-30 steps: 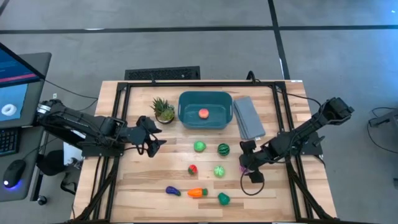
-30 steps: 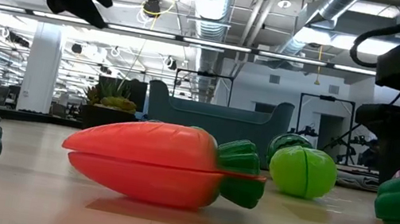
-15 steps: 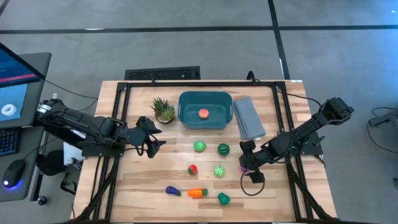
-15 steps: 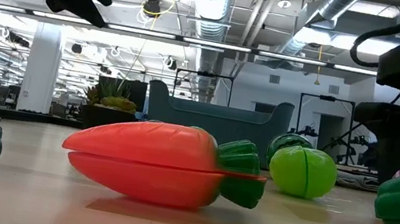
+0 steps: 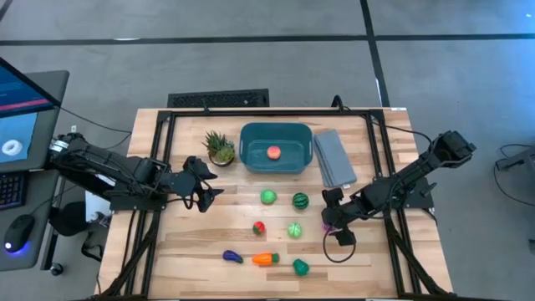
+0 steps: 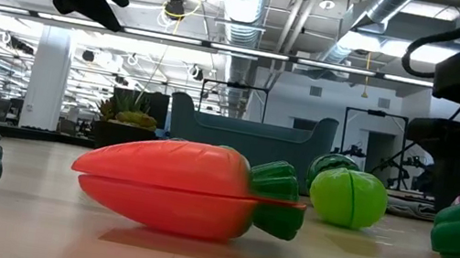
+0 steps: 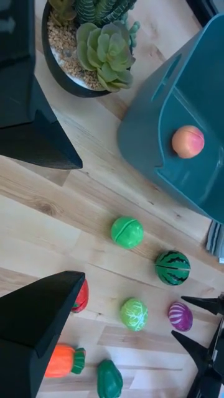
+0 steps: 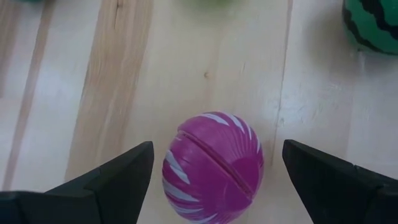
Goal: Pick and placing Produce into tupperware
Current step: Put the onion into the blue bin
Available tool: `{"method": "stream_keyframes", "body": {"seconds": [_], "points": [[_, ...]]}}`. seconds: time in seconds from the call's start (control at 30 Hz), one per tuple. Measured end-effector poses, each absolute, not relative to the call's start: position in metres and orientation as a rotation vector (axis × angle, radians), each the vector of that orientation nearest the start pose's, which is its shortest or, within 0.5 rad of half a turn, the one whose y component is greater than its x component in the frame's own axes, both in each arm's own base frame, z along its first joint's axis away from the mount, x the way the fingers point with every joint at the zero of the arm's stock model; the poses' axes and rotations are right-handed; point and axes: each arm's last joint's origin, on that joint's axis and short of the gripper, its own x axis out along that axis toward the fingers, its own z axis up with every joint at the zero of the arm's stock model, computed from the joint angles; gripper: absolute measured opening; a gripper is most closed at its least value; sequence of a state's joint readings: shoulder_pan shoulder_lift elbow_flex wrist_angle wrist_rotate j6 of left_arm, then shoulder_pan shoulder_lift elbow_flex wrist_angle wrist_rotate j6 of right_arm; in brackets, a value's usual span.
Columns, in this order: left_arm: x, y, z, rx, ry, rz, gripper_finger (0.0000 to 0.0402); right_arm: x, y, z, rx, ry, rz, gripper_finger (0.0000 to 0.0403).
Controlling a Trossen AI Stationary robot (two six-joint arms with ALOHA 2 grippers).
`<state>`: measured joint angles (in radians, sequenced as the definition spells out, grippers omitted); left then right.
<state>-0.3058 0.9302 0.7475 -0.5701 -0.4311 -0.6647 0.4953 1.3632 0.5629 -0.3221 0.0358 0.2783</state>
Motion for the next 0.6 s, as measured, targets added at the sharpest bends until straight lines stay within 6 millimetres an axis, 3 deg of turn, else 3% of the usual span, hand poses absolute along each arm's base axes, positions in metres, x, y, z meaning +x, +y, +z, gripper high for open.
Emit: {"method": "stream_keyframes", "body": {"seconds": [0.23, 0.6], "points": [[0.178, -0.043, 0.265, -0.365, 0.627, 0.343, 0.0271, 0.195, 0.104, 0.134, -0.071, 1.177, 0.234, 0.0378], [0.177, -0.045, 0.265, -0.361, 0.638, 0.335, 0.0271, 0.211, 0.114, 0.123, -0.104, 1.238, 0.204, 0.0378]]}}
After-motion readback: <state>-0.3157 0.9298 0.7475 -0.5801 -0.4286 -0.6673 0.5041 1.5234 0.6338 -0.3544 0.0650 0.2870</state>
